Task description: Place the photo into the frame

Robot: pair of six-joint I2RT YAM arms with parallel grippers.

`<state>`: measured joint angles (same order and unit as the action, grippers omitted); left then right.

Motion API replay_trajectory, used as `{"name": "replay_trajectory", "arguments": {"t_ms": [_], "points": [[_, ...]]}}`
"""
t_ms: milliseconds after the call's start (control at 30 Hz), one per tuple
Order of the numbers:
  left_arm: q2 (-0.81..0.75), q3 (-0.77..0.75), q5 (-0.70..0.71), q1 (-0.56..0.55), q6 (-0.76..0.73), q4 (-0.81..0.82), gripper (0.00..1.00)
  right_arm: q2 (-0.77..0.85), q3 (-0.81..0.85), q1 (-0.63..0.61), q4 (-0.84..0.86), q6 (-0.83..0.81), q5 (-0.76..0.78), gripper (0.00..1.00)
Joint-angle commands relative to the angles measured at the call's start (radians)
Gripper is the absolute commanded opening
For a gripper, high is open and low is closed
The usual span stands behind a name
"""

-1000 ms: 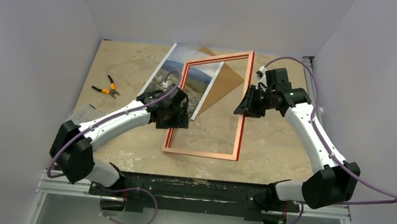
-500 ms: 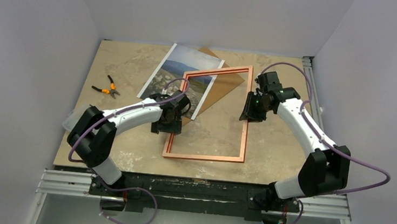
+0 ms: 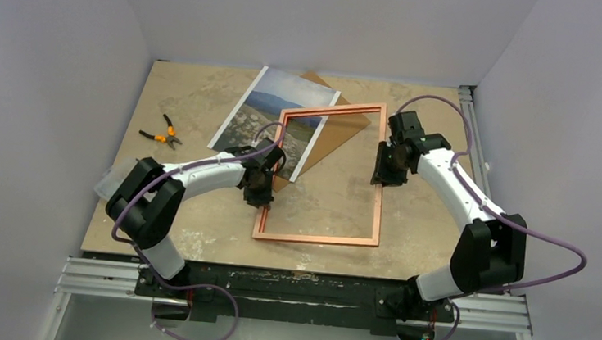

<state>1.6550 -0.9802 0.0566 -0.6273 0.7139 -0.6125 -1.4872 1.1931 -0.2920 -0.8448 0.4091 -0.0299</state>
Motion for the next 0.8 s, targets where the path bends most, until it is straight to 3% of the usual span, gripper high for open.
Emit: {"name": "replay_trajectory", "arguments": {"t_ms": [0, 67, 233, 333, 467, 767], "points": [[0.047, 0.025, -0.012, 0.008, 0.03, 0.068, 0.0, 0.024, 0.002, -0.001, 0.016, -0.025, 0.063, 0.02], [0.035, 0.034, -0.013, 0.009, 0.034, 0.077, 0.0, 0.031, 0.006, 0.0, 0.018, -0.025, 0.069, 0.1], [0.011, 0.056, -0.038, 0.01, 0.055, 0.114, 0.0, 0.043, 0.017, -0.001, 0.013, -0.027, 0.092, 0.43], [0.004, 0.067, -0.052, 0.008, 0.076, 0.149, 0.0, 0.034, 0.013, -0.001, 0.013, -0.026, 0.116, 0.56], [0.001, 0.078, -0.052, 0.008, 0.096, 0.172, 0.0, 0.015, 0.0, 0.0, 0.014, -0.019, 0.135, 0.65], [-0.009, 0.026, -0.026, -0.053, 0.071, 0.163, 0.0, 0.071, 0.002, -0.001, 0.024, -0.007, 0.097, 0.75]]}}
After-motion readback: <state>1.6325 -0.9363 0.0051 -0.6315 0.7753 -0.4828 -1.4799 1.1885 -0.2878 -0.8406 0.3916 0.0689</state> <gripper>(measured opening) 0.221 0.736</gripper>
